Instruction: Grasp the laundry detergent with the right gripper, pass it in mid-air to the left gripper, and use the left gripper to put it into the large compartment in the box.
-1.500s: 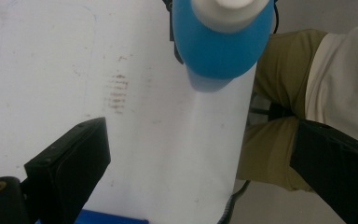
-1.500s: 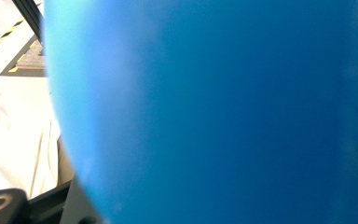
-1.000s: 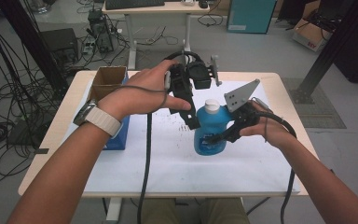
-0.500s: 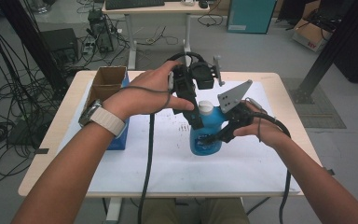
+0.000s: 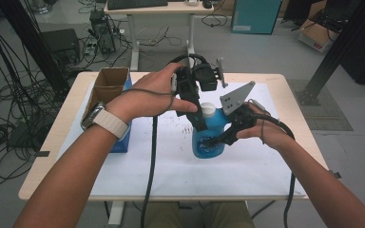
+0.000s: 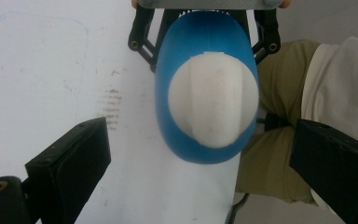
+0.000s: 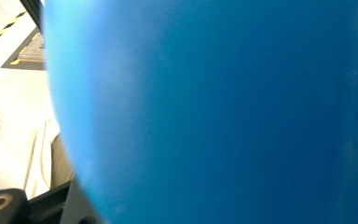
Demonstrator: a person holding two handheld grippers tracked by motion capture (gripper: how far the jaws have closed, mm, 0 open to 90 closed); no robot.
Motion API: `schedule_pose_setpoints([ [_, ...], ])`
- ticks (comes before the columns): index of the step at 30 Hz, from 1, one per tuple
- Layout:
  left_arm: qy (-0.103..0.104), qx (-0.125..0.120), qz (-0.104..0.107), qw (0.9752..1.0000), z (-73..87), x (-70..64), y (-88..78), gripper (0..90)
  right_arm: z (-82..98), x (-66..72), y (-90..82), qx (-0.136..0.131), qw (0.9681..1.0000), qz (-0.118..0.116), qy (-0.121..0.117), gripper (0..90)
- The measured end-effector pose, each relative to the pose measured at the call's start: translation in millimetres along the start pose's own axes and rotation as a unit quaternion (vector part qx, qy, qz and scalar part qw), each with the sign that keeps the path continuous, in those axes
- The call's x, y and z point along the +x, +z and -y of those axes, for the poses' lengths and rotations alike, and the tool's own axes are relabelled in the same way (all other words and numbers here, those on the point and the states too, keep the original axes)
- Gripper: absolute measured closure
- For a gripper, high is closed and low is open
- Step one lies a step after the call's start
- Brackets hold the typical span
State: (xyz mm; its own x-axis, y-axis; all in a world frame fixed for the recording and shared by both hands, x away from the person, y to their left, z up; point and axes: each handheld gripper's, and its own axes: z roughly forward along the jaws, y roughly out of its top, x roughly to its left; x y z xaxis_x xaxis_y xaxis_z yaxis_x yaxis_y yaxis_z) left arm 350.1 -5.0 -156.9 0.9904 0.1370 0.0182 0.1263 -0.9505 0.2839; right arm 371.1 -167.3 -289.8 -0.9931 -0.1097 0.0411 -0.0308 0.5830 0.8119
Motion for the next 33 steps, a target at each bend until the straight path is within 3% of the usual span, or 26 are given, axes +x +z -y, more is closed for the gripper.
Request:
schedule_pose_setpoints([
  [1, -0.010, -0.008, 0.001, 0.9999, 0.5, -0.9, 1.1, 5.7, -0.1, 0.0, 0.1, 0.000, 1.0000, 0.000, -0.001, 43.9],
  [2, 0.003, 0.002, 0.000, 1.0000, 0.3, 1.0, 0.0, 5.7, -0.1, -0.1, 0.2, 0.000, 1.0000, 0.000, -0.001, 43.9],
  [3, 0.000, 0.001, 0.001, 1.0000, 0.4, 1.2, 0.4, 5.7, -0.2, -0.2, 0.2, 0.000, 1.0000, 0.000, -0.001, 43.9],
  [4, -0.019, -0.013, 0.002, 0.9997, 0.9, -1.2, 2.2, 5.7, -0.2, -0.4, 0.4, 0.000, 1.0000, 0.000, -0.001, 44.0],
  [5, -0.024, -0.017, 0.000, 0.9996, 1.2, -1.9, 2.9, 5.8, -0.3, -0.8, 0.7, -0.002, 1.0000, 0.001, -0.003, 43.9],
  [6, 0.001, 0.003, 0.000, 1.0000, 0.9, 1.9, -0.1, 5.8, -0.3, -1.0, 0.8, -0.002, 1.0000, 0.001, -0.004, 43.9],
  [9, -0.015, -0.008, 0.000, 0.9999, 1.7, 0.4, 1.2, 5.8, -0.2, -1.1, 1.0, -0.001, 1.0000, 0.001, -0.003, 43.9],
  [15, -0.013, -0.006, 0.000, 0.9999, 1.0, 0.4, 1.1, 6.1, 0.3, -0.7, 1.2, 0.000, 1.0000, 0.000, -0.002, 43.9],
  [16, -0.002, 0.002, -0.001, 1.0000, 0.8, 1.7, 0.3, 6.2, 0.3, -0.5, 1.0, 0.001, 1.0000, -0.001, -0.001, 43.9],
  [20, -0.002, 0.003, -0.001, 1.0000, 0.4, 1.7, 0.5, 6.2, 0.5, -0.6, 0.5, -0.001, 1.0000, 0.001, 0.000, 43.9],
  [21, -0.013, -0.006, 0.000, 0.9999, 0.6, 0.0, 1.5, 6.2, 0.6, -0.9, 0.3, -0.001, 1.0000, 0.001, -0.003, 43.9],
  [22, -0.002, 0.002, -0.001, 1.0000, 0.4, 1.3, 0.5, 6.2, 0.4, -0.7, 0.3, -0.001, 1.0000, 0.002, -0.004, 43.9],
  [23, -0.029, -0.018, 0.000, 0.9994, 0.9, -2.0, 3.0, 6.3, 0.5, -0.8, 0.1, 0.000, 1.0000, 0.002, -0.003, 43.9],
  [24, -0.015, -0.006, 0.000, 0.9999, 0.8, 0.1, 1.5, 6.3, 0.7, -0.8, 0.1, 0.000, 1.0000, 0.002, -0.003, 43.9],
  [33, -0.017, -0.005, 0.000, 0.9998, 2.4, 0.1, 0.2, 6.3, 0.5, -0.6, 0.5, 0.000, 1.0000, 0.002, 0.000, 43.9],
])
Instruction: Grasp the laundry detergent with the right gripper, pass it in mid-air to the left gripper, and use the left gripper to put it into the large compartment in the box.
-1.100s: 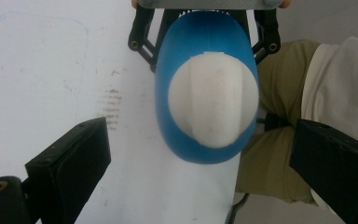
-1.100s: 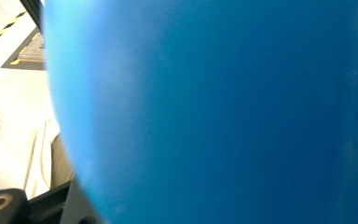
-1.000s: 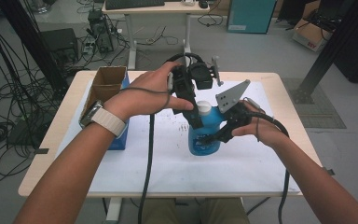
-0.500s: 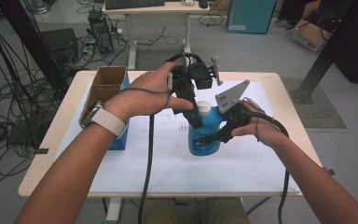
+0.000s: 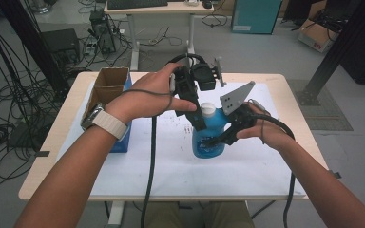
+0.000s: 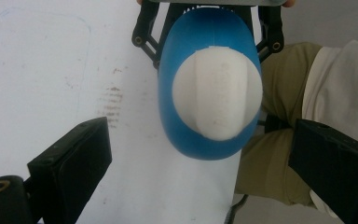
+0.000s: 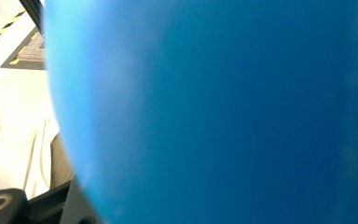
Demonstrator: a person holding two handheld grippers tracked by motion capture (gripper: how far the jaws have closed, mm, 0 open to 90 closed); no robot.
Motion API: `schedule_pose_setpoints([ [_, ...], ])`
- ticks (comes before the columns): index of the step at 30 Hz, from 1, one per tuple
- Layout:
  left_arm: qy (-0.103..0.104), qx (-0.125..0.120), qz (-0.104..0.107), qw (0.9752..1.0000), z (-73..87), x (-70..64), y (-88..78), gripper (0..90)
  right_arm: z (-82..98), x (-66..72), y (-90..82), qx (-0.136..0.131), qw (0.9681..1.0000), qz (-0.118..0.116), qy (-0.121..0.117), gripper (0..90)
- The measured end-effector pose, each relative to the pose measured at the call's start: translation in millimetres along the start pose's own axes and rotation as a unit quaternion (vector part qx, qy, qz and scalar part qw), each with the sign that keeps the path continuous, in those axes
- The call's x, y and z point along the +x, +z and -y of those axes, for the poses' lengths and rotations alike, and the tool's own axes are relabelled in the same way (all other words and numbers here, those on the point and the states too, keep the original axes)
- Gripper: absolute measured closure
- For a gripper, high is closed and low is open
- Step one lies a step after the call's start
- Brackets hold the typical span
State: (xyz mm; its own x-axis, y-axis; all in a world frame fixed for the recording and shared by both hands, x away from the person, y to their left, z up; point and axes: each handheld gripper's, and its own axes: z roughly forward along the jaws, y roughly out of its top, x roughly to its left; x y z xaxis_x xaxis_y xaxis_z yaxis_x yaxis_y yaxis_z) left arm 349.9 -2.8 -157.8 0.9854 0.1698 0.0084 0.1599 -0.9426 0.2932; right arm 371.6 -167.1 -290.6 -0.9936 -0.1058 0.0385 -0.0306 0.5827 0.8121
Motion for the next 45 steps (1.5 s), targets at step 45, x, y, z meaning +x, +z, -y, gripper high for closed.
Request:
schedule_pose_setpoints([
  [45, 0.006, 0.004, -0.003, 1.0000, 1.3, 0.7, 0.0, 6.4, 0.7, -1.2, 1.4, 0.002, 1.0000, -0.002, -0.003, 43.7],
])
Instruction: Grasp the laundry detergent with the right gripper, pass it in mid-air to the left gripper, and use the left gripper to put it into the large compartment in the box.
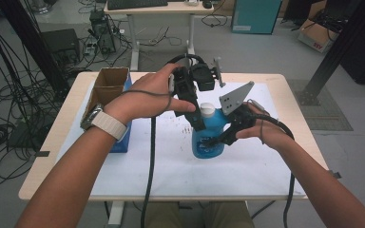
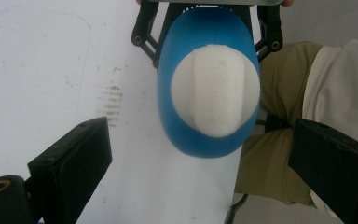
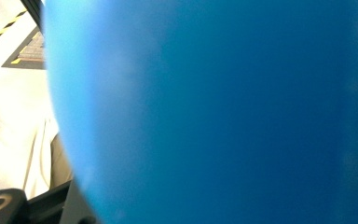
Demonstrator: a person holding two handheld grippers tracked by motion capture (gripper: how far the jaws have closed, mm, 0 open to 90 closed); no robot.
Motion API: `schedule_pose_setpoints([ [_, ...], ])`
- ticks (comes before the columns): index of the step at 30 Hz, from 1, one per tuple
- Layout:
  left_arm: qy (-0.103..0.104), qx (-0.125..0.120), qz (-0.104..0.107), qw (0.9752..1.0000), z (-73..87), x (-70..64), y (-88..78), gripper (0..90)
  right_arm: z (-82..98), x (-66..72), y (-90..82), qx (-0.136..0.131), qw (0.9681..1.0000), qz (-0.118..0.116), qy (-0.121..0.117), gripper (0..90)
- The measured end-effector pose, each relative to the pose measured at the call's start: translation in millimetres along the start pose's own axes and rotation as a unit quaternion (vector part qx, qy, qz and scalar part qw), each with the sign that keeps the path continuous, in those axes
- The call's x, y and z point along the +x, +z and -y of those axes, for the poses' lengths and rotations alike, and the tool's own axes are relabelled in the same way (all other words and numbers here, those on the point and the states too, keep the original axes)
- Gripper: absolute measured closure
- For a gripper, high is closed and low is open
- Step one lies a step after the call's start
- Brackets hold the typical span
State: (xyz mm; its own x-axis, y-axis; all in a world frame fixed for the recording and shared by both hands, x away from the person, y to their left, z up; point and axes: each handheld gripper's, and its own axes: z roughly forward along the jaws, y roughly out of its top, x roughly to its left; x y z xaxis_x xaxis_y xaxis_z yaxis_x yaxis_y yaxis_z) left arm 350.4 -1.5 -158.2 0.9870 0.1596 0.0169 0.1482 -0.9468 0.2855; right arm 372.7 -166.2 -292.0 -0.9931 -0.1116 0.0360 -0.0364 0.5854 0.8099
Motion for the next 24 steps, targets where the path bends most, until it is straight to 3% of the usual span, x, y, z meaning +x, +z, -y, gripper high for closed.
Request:
schedule_pose_setpoints([
  [1, -0.008, -0.006, 0.000, 1.0000, 0.1, -1.0, 0.8, 6.4, 0.1, 0.0, 0.0, 0.000, 1.0000, 0.000, 0.000, 43.7],
  [13, -0.006, -0.004, 0.002, 1.0000, 0.5, -1.1, 0.6, 6.4, 0.2, -0.6, -0.2, 0.000, 1.0000, 0.001, 0.000, 43.7],
  [14, 0.005, 0.006, 0.004, 1.0000, 0.1, 0.4, -0.6, 6.4, 0.2, -0.5, -0.2, 0.001, 1.0000, 0.001, 0.001, 43.7],
  [15, -0.010, -0.006, 0.004, 0.9999, 0.4, -1.6, 0.9, 6.4, 0.2, -0.6, -0.1, 0.000, 1.0000, 0.001, 0.001, 43.7],
  [24, -0.006, -0.004, 0.004, 1.0000, 0.2, -1.4, 0.6, 6.4, 0.2, -1.0, 0.1, 0.000, 1.0000, 0.001, -0.001, 43.7],
])
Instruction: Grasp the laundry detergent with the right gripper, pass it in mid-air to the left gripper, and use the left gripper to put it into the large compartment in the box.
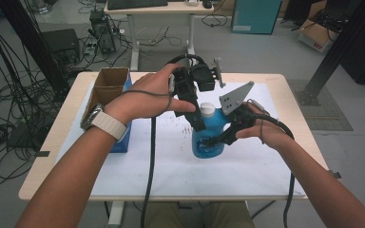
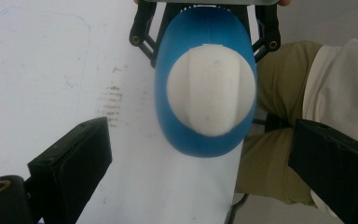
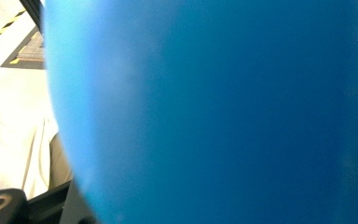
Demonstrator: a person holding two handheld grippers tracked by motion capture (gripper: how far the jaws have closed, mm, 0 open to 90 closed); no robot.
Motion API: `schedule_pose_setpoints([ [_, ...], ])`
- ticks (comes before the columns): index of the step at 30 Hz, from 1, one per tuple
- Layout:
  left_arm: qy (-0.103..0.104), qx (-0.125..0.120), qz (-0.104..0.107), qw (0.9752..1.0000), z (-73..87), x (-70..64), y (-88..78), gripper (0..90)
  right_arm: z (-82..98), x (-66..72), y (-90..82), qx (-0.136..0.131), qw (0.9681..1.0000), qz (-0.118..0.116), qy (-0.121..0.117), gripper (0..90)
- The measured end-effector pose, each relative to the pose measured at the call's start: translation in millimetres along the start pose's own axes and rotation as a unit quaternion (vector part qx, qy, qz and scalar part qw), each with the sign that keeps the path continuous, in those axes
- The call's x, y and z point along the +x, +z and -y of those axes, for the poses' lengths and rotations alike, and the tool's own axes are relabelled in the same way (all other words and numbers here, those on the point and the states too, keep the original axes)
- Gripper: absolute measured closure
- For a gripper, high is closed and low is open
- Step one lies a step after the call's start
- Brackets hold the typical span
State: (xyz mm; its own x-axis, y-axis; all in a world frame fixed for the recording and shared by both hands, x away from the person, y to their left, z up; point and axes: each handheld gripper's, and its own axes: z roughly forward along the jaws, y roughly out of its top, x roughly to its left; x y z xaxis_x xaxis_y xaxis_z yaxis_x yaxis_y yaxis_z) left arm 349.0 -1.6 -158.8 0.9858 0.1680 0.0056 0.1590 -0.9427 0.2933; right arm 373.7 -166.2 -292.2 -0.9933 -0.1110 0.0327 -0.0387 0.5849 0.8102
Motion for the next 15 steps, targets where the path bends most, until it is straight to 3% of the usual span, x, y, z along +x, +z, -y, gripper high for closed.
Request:
schedule_pose_setpoints([
  [4, 0.010, 0.005, -0.001, 0.9999, 0.2, 0.7, -1.1, 6.4, 0.2, 0.6, -0.3, 0.002, 1.0000, 0.001, 0.003, 43.7],
  [5, -0.002, -0.004, -0.002, 1.0000, 0.5, -1.1, -0.1, 6.4, 0.2, 0.4, -0.3, 0.002, 1.0000, 0.002, 0.002, 43.7],
  [15, 0.009, 0.005, -0.004, 0.9999, 0.6, -0.1, -1.1, 6.4, -0.2, 0.3, 0.2, 0.002, 1.0000, -0.001, 0.001, 43.7],
])
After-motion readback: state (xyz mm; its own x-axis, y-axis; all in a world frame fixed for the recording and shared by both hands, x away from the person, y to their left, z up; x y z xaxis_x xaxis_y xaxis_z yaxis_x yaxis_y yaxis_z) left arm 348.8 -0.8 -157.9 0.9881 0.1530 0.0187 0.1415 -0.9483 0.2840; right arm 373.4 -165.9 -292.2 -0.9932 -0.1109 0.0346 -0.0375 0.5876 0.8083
